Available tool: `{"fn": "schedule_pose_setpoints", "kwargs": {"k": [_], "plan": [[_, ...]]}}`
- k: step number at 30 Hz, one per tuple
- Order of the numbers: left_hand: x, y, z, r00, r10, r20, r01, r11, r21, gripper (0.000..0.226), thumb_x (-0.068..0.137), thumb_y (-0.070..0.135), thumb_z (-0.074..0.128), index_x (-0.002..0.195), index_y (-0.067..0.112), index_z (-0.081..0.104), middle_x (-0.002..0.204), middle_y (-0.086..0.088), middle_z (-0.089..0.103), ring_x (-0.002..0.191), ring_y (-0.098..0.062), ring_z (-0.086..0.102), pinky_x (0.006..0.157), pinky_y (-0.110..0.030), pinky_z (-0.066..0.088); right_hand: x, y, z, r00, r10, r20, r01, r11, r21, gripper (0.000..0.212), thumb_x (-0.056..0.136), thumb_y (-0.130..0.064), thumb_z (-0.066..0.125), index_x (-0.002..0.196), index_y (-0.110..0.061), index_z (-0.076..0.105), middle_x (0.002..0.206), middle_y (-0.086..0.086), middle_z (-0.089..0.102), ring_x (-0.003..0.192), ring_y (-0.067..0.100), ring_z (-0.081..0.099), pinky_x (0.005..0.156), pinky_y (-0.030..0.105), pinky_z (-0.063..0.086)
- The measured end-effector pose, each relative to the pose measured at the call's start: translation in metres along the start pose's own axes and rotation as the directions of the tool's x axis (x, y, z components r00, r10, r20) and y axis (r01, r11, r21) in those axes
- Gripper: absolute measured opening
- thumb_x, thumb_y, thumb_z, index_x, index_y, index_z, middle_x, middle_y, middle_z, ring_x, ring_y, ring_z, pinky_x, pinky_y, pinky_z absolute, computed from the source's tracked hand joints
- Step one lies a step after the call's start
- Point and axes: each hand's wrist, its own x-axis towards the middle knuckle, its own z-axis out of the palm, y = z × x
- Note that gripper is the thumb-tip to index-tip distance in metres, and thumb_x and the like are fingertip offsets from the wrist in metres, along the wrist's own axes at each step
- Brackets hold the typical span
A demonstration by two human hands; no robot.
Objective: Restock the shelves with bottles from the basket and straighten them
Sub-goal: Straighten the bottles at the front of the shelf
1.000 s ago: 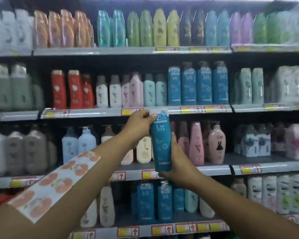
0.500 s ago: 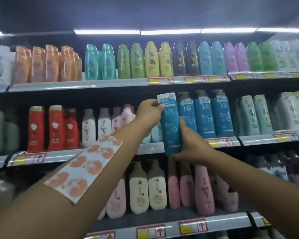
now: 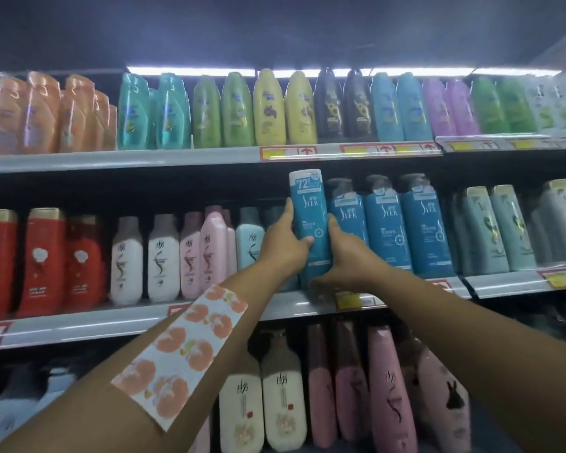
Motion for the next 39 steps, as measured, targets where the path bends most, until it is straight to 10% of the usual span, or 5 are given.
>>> {"fn": "schedule_pose_setpoints", "kwargs": {"k": [12,20,39], "plan": [[0.004,-0.021,0.019,0.999,0.018,-0.036,-0.018,1.0,0.01,0.094,0.09,0.008,0.072,0.159,0.037,0.016,0.142,0.001,0.055,0.121,-0.019,0.059,0.102,-0.036,0.05,0.004,0.016,0.014,0.998,0.055,-0.009,-0.055,0.997,-0.045,0.142,0.062,-0.042,0.094,0.159,-0.007,-0.003,0.143,0.009,0.047,0.13,0.025,0.049,0.103,0.031,0.042],[0.004,-0.023,0.022,0.998,-0.017,-0.052,0.014,0.997,-0.07,0.09,0.091,0.005,0.071,0.16,0.029,0.019,0.138,0.001,0.058,0.106,-0.013,0.062,0.071,-0.013,0.047,0.006,0.014,0.017,0.991,0.131,-0.028,-0.133,0.984,-0.119,0.13,0.057,-0.049,0.094,0.155,-0.009,0.018,0.139,0.011,0.048,0.125,0.029,0.051,0.104,0.041,0.046],[0.007,-0.032,0.028,0.999,-0.043,0.018,0.044,0.998,-0.036,0.09,0.082,-0.007,0.074,0.156,0.022,0.033,0.131,0.001,0.059,0.118,-0.023,0.063,0.1,-0.037,0.053,0.007,0.003,0.015,0.963,0.268,0.008,-0.261,0.945,-0.198,0.102,0.086,-0.039,0.077,0.158,-0.006,0.013,0.139,0.019,0.049,0.124,0.034,0.054,0.098,0.041,0.046]]}}
